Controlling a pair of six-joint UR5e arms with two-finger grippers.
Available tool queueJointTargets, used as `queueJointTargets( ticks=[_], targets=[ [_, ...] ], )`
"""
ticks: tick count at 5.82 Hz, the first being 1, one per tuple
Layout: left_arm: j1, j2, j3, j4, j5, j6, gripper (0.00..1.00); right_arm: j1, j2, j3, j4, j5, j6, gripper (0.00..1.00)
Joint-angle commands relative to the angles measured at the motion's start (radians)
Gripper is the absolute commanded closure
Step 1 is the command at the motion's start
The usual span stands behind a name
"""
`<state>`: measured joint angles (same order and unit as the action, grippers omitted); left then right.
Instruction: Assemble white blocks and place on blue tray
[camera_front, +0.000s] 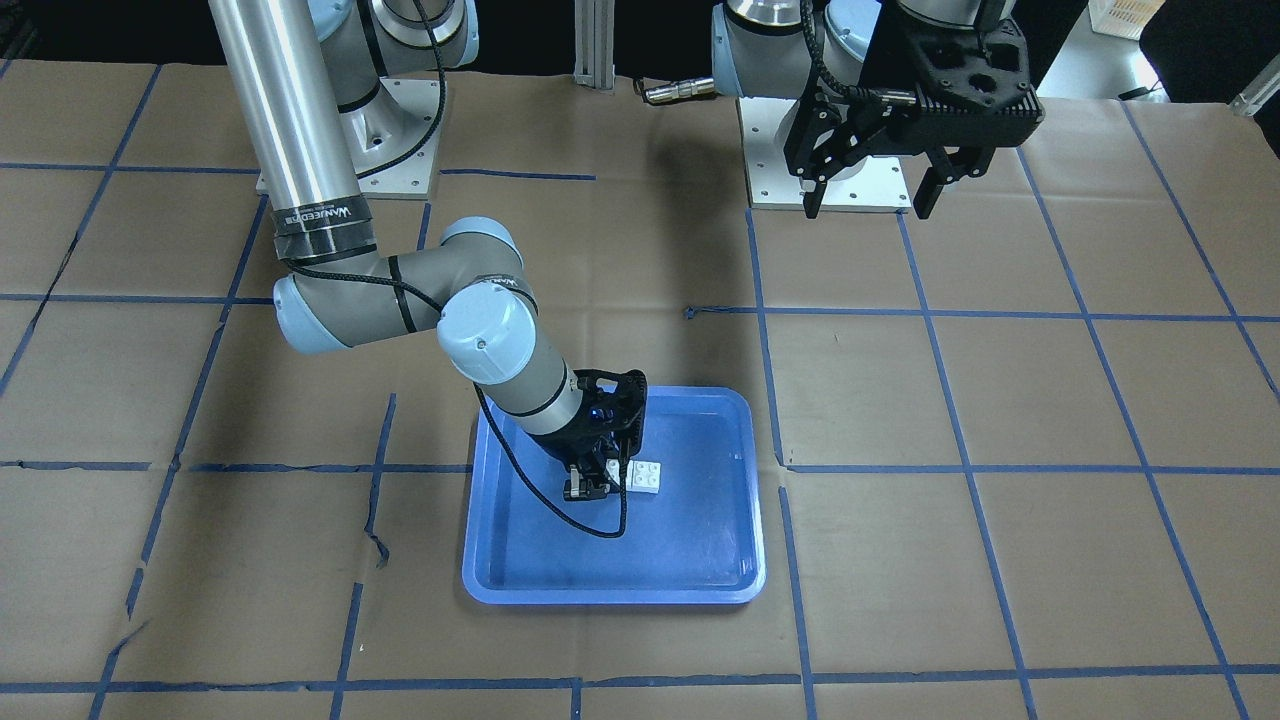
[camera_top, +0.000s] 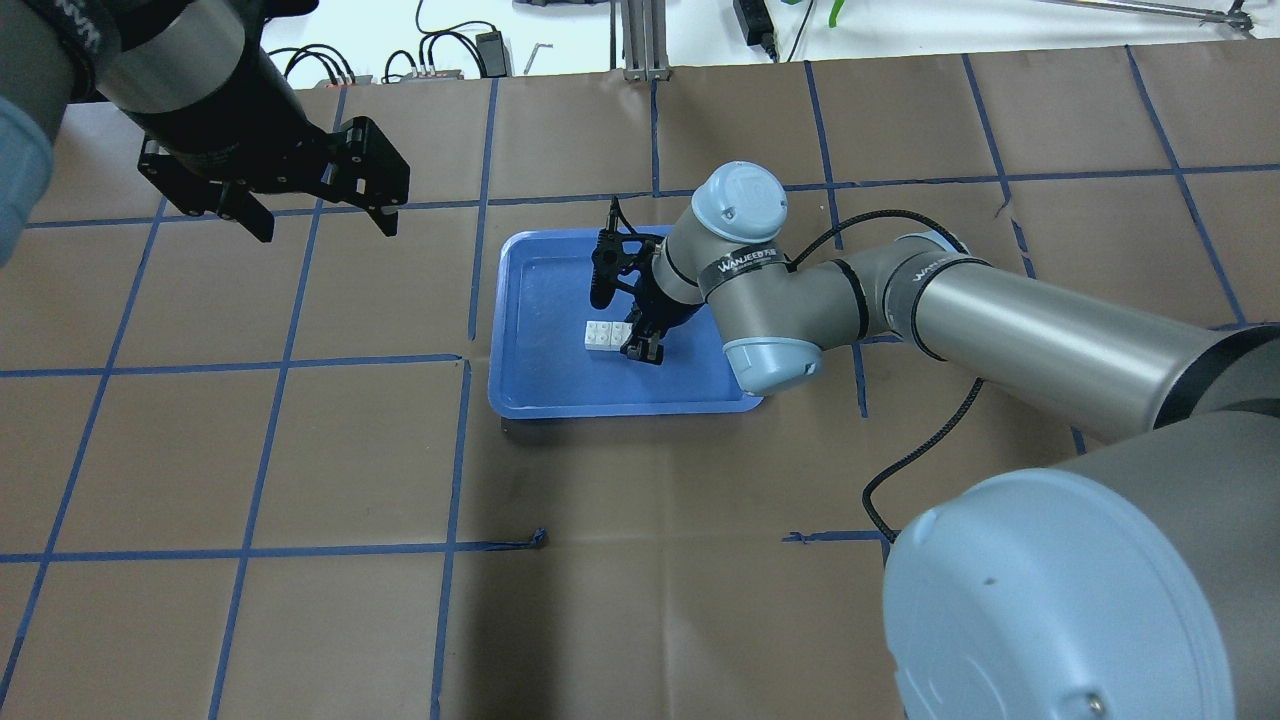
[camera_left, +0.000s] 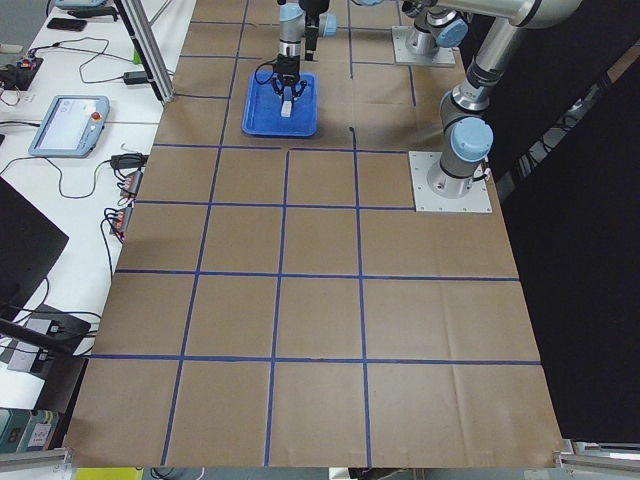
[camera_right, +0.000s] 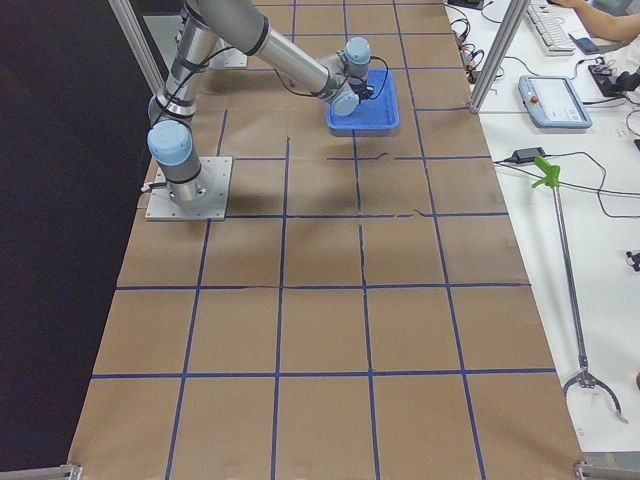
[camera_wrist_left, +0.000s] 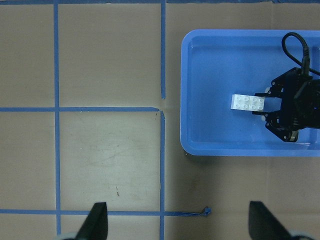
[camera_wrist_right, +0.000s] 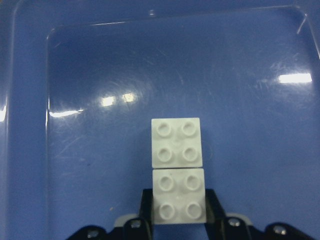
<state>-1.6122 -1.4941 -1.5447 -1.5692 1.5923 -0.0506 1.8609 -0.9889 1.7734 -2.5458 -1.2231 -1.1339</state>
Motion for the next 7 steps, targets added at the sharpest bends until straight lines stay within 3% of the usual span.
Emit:
queueJointTargets(
  ticks=[1, 2, 3, 4, 6, 7],
  targets=[
    [0.0, 0.0, 0.0, 0.0, 0.0, 0.0, 0.01, 0.001, -0.001, 0.0, -0.001, 0.001, 0.0, 0.5],
    [0.0, 0.0, 0.0, 0.0, 0.0, 0.0, 0.01, 0.001, -0.001, 0.0, -0.001, 0.001, 0.0, 0.49],
    [0.0, 0.0, 0.0, 0.0, 0.0, 0.0, 0.01, 0.0, -0.001, 0.0, -0.001, 0.001, 0.0, 0.38],
    [0.0, 0.0, 0.0, 0.0, 0.0, 0.0, 0.01, -0.003, -0.007, -0.002, -0.001, 0.001, 0.008, 0.01],
    [0.0, 0.0, 0.0, 0.0, 0.0, 0.0, 0.01, -0.046, -0.049, -0.043, 0.031, -0.022, 0.07, 0.0],
    [0.0, 0.0, 0.0, 0.0, 0.0, 0.0, 0.01, -0.086, -0.106, -0.049, 0.149, -0.091, 0.171, 0.0]
  ],
)
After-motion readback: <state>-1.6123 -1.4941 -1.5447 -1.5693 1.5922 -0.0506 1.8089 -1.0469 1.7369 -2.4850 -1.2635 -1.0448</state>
